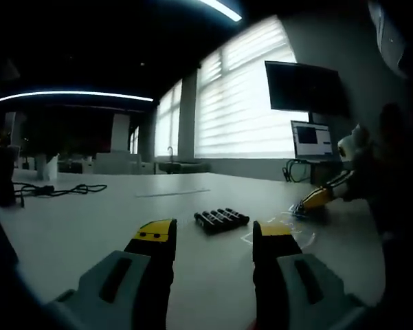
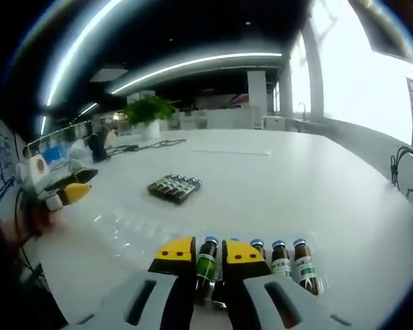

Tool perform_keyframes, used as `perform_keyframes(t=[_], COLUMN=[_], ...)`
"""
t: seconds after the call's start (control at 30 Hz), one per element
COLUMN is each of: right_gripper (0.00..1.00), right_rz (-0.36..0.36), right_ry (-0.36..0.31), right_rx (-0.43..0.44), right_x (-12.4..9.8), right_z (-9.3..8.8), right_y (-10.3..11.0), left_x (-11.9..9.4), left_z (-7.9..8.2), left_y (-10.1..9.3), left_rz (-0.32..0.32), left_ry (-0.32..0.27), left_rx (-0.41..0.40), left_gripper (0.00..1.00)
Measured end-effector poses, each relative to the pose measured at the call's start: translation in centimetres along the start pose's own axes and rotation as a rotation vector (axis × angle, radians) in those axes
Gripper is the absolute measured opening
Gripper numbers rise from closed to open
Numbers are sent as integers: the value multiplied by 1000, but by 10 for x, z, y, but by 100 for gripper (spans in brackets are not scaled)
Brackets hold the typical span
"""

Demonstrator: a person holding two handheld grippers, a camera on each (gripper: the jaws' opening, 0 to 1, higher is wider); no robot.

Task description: Grip medicine bottles put into box

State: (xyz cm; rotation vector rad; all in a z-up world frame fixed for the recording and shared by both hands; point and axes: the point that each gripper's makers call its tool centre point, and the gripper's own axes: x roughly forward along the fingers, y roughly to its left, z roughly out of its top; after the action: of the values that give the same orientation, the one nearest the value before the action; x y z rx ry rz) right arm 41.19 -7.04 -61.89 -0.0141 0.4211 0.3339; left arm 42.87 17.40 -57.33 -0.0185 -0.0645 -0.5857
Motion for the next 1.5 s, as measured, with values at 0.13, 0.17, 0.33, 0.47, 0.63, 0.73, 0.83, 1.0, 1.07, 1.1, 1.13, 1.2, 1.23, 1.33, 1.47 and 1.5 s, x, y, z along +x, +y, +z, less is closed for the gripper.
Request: perform_keyframes(t=[0.13, 0.17, 0.33, 0.47, 0.63, 0.73, 0.83, 1.0, 1.07, 1.1, 1.13, 1.2, 1.23, 1.33, 1.47, 1.5], right_gripper=[11, 11, 13, 18, 23, 23, 25, 28, 29, 30, 30, 32, 33, 35, 35, 36], right_rz=[14, 23, 88, 160, 236, 283, 308, 368, 401, 407, 424, 450, 461, 511, 539, 543], right_ry=[-11, -4, -33, -52, -59, -54, -44, -30, -13, -13, -2, 17, 20, 38, 47, 54], right_rx=[3, -4, -10, -28, -66, -68, -117, -172, -212, -228, -254, -250, -257, -283, -296, -317], right_x=[5, 6, 9, 17, 25, 31, 35, 48, 51, 53, 55, 60, 61, 65, 73, 76], right_z=[0, 0, 13, 27, 45, 55, 59, 67, 66, 67, 66, 66, 67, 68, 69, 68], right_y=[-1, 0, 8, 14, 11, 10, 10, 11, 14, 14, 16, 17, 18, 23, 25, 24], left_x=[-3, -3, -1, 0, -1, -2, -3, -3, -3, -3, -3, -3, -2, -2, -2, -2], left_z=[2, 2, -1, -2, 0, 2, 3, 3, 3, 2, 2, 2, 1, 0, 0, 0], left_y=[15, 16, 13, 11, 13, 14, 16, 17, 18, 18, 18, 18, 17, 17, 16, 16], left_rz=[79, 85, 84, 80, 82, 85, 87, 81, 81, 82, 82, 80, 78, 75, 72, 72], left_ry=[-5, -5, 11, 18, 9, 3, -5, -13, -12, -12, -12, -11, -8, -3, -4, -2], left_rx=[-10, -11, 7, 25, 20, 14, 10, -9, -16, -19, -21, -21, -20, -15, -15, -12], left_gripper=[37, 37, 37, 37, 37, 37, 37, 37, 37, 37, 37, 37, 37, 37, 37, 37])
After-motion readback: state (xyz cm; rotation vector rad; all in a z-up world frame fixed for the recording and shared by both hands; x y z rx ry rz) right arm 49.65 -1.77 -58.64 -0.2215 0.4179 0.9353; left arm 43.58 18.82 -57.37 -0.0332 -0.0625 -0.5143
